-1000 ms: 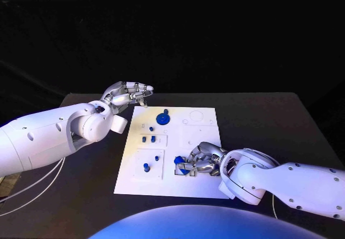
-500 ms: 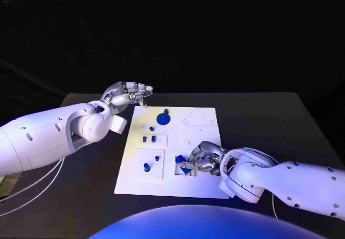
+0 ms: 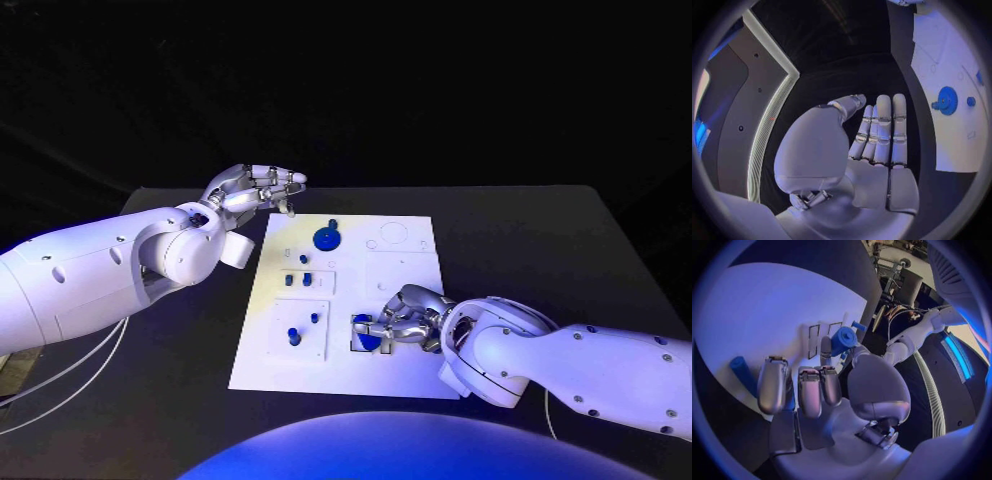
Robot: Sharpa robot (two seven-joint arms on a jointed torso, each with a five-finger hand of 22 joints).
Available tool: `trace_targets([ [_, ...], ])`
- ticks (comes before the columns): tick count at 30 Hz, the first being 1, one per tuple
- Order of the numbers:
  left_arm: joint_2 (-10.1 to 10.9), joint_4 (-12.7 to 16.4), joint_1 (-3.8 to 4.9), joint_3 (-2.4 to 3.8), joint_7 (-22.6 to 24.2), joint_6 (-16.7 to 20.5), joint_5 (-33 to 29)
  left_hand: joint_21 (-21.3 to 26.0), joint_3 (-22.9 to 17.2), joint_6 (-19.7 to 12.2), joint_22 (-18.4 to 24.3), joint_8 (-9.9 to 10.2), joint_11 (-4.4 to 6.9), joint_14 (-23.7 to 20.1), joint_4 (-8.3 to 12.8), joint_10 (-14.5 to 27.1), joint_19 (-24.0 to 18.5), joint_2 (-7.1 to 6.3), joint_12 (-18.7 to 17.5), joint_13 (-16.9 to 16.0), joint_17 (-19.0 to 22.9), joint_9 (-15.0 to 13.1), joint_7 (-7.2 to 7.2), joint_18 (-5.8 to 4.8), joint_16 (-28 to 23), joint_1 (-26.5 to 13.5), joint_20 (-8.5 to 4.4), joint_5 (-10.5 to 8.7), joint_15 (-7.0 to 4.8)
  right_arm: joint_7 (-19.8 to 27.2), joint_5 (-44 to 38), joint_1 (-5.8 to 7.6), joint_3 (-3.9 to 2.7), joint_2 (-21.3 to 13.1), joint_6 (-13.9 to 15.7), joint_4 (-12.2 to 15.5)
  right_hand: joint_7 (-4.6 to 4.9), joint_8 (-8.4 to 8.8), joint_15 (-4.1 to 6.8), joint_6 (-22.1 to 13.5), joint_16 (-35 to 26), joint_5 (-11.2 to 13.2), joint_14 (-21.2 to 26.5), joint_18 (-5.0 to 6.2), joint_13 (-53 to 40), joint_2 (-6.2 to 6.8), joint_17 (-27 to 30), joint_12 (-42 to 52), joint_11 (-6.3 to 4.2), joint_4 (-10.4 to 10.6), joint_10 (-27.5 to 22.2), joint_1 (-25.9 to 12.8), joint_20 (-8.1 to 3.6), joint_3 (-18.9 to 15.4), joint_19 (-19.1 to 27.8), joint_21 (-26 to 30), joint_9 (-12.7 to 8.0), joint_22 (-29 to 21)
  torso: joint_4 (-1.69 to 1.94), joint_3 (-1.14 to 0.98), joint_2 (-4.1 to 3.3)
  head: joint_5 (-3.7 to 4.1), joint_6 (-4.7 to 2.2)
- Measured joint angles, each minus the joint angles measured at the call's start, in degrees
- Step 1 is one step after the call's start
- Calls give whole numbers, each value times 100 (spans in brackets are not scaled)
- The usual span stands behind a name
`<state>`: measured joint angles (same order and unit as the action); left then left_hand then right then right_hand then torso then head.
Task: Assemble the parts on the task board
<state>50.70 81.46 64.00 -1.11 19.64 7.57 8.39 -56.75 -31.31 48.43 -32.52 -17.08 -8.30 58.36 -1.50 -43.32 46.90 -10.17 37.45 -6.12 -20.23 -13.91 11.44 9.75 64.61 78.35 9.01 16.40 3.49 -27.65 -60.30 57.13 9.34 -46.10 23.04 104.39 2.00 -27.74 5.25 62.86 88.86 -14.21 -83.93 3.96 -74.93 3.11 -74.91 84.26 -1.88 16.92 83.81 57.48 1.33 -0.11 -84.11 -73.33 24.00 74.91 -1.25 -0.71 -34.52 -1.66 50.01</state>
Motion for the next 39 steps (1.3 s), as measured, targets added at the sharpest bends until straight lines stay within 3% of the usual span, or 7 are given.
trace_targets([
  [23,24,6,0,0,-29,1,0,0,0,0,5,0,0,0,0,0,0,0,0,5,-5,6,0,0,0,0,0,0,0,-7,-203,0,-1,-68,-5,127,1,0,-1,-19,-1,0,1,0,1,17,-4,-1,-7,-16,-9,-60,0,-106,0,1,17,4,3,2,3,1,0],
  [33,33,6,0,0,-37,1,2,0,0,0,4,0,0,0,0,0,0,0,0,11,-4,6,0,0,-1,0,0,0,0,144,-183,0,-1,-296,-136,352,-1,61,-1,-99,-1,1,1,0,2,95,-3,-90,-7,-57,-9,977,1,-65,0,55,59,4,-1,-1,5,-28,0],
  [39,33,2,0,0,-40,1,2,0,0,0,4,0,0,0,0,0,0,0,0,11,-4,5,0,0,-1,0,0,0,0,232,-156,1,-1,-369,-203,423,-1,82,-1,-99,-1,1,1,0,2,128,-3,-90,-7,-40,-9,1055,1,-48,0,55,59,3,-1,-1,6,-36,0],
])
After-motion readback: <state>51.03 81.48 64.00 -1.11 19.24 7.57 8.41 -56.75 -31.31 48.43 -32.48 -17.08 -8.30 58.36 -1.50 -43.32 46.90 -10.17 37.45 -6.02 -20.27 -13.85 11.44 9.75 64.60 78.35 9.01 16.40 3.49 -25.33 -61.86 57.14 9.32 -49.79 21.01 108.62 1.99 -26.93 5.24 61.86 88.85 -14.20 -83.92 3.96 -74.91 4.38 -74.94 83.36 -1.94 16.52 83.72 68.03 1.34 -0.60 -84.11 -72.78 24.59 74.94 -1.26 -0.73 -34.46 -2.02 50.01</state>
